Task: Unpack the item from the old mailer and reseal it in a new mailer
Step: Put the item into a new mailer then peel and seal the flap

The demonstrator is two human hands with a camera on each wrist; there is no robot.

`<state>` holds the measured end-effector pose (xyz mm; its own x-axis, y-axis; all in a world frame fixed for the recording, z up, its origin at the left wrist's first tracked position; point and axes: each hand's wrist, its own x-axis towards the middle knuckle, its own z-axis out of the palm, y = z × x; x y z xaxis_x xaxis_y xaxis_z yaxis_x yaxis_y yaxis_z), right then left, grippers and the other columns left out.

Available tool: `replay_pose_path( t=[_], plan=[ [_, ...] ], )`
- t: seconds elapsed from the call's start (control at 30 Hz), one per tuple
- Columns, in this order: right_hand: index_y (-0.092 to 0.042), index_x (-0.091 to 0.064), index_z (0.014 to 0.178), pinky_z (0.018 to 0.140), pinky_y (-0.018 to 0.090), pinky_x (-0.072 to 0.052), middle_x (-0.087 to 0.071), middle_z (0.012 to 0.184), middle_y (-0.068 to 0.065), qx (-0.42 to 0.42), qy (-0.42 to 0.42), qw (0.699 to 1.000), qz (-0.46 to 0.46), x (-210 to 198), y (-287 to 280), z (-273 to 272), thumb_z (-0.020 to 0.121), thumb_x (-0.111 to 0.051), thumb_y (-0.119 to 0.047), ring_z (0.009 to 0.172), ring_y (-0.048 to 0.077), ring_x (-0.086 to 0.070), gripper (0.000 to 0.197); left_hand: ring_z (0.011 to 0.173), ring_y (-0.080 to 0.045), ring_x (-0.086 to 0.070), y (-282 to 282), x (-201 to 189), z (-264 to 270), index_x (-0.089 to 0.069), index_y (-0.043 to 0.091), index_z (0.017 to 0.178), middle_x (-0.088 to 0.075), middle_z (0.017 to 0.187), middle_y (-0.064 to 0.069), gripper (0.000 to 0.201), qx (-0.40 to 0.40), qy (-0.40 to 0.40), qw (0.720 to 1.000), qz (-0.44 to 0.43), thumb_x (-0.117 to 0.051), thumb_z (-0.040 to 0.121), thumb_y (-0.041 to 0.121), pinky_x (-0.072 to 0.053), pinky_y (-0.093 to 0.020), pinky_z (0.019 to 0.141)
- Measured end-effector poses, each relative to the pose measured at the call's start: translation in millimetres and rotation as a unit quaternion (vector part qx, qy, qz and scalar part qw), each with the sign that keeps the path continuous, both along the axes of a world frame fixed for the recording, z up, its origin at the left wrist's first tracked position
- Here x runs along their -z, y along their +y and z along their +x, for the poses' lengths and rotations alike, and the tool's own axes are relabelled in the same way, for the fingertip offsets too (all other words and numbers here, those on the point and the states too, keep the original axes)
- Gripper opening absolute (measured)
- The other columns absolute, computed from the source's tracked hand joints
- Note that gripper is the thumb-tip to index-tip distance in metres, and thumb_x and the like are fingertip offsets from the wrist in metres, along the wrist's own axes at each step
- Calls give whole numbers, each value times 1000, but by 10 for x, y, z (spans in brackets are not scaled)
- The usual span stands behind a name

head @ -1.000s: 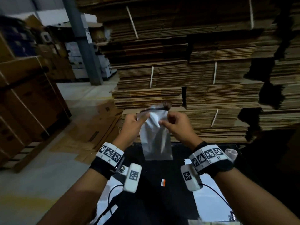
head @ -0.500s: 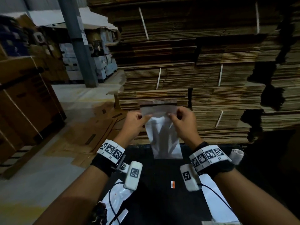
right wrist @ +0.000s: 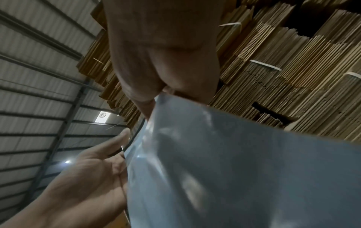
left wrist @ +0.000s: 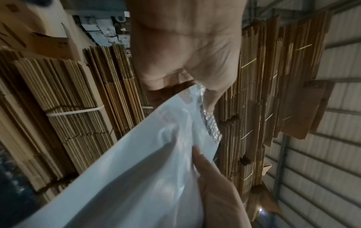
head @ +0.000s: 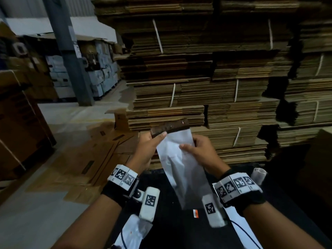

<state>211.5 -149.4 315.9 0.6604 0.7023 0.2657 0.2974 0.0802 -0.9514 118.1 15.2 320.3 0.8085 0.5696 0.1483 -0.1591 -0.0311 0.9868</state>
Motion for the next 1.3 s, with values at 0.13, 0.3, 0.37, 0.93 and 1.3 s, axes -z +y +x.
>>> replay_pose_path(
  t=[0.13,0.3,0.37,0.93,1.3],
  plan=[
    [-11,-67,108,74,30,-58,-73,101,5,-5,18,1000,0,72,13,-102,89,-63,-17,91,21,-70,20,79,-23,-65,53,87,34,-66,1,91,-69,85,-11,11,-16,5,1000,-26,-62,90,12,-54,-32,69],
    [-14,-60,118,86,36,-57,-70,113,8,-70,103,991,-55,489,-80,-217,85,-67,-12,103,22,-68,34,70,-20,-62,56,509,11,-65,11,76,-66,75,-8,13,8,34,995,-95,-65,88,7,-53,-32,68],
    [-15,-62,114,86,35,-56,-71,111,7,-69,98,989,-87,720,-108,-265,82,-70,-6,102,21,-68,34,72,-20,-60,47,736,14,-62,16,69,-64,74,-5,22,3,46,991,-125,-65,87,3,-50,-35,75],
    [-17,-65,81,48,23,-45,-64,62,-5,103,241,921,-289,2651,-514,-278,88,-64,-19,52,12,-58,8,76,-22,-67,-265,2791,158,-66,2,94,-70,88,-12,8,-13,290,917,-274,-60,92,6,-56,-30,66],
    [-11,-64,96,64,29,-39,-68,95,13,120,-46,838,-531,2974,-475,193,92,-55,-29,88,32,-65,21,74,-24,-63,-338,3390,317,-63,11,86,-66,81,-9,14,-79,327,928,-162,-59,90,-2,-57,-34,70]
  ],
)
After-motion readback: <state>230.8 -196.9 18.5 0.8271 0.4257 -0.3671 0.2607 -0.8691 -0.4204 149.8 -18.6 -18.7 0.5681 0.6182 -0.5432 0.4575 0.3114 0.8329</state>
